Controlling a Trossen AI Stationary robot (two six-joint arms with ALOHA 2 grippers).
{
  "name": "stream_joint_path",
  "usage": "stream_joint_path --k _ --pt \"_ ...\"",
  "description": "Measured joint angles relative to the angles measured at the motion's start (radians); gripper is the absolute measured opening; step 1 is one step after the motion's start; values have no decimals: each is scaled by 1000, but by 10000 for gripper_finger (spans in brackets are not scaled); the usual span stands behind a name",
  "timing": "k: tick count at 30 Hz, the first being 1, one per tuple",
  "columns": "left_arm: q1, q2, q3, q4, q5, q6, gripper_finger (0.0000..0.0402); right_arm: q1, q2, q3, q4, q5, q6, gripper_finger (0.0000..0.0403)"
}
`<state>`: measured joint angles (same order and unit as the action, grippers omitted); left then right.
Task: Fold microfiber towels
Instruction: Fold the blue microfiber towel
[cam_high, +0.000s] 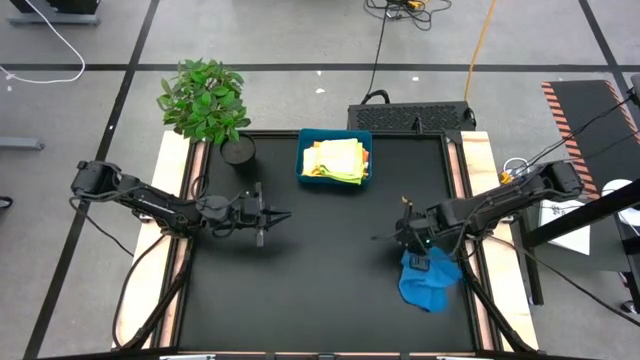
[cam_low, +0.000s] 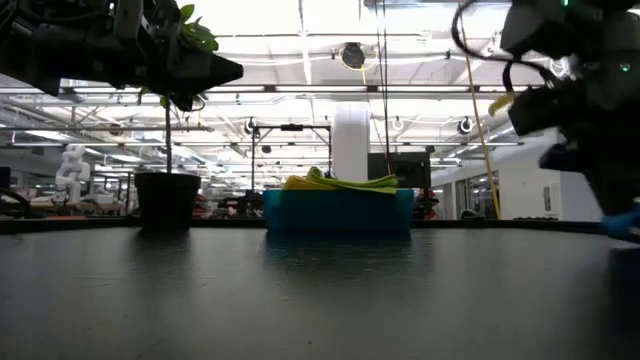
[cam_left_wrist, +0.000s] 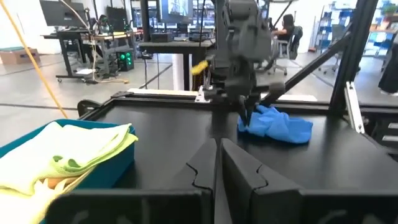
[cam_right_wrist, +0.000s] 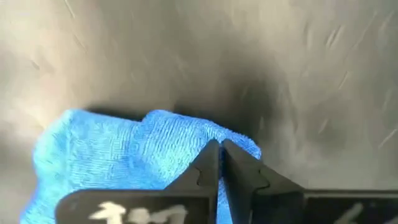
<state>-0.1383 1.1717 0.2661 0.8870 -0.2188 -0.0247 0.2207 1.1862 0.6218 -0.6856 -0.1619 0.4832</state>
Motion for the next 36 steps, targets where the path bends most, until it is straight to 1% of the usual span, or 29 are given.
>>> stream_joint_path --k 6,11,16,21,27,29,31,36 --pt "0 0 0 -3 0 18 24 -7 -104 1 129 57 -59 3" --pt "0 0 0 -3 0 19 24 -15 -185 1 281 64 -116 3" --pt "0 0 0 -3 0 19 24 -16 -233 2 394 78 -172 3" --pt "0 0 0 -3 0 19 24 -16 -260 2 503 88 -243 3" --pt "0 0 0 -4 0 18 24 -16 -265 2 782 83 -408 3" --pt "0 0 0 -4 0 19 24 -16 -265 2 845 82 -437 3" --pt "0 0 0 -4 0 19 24 -16 -266 2 872 82 -456 3" --pt "0 0 0 -4 0 19 24 -16 -257 2 873 84 -471 3"
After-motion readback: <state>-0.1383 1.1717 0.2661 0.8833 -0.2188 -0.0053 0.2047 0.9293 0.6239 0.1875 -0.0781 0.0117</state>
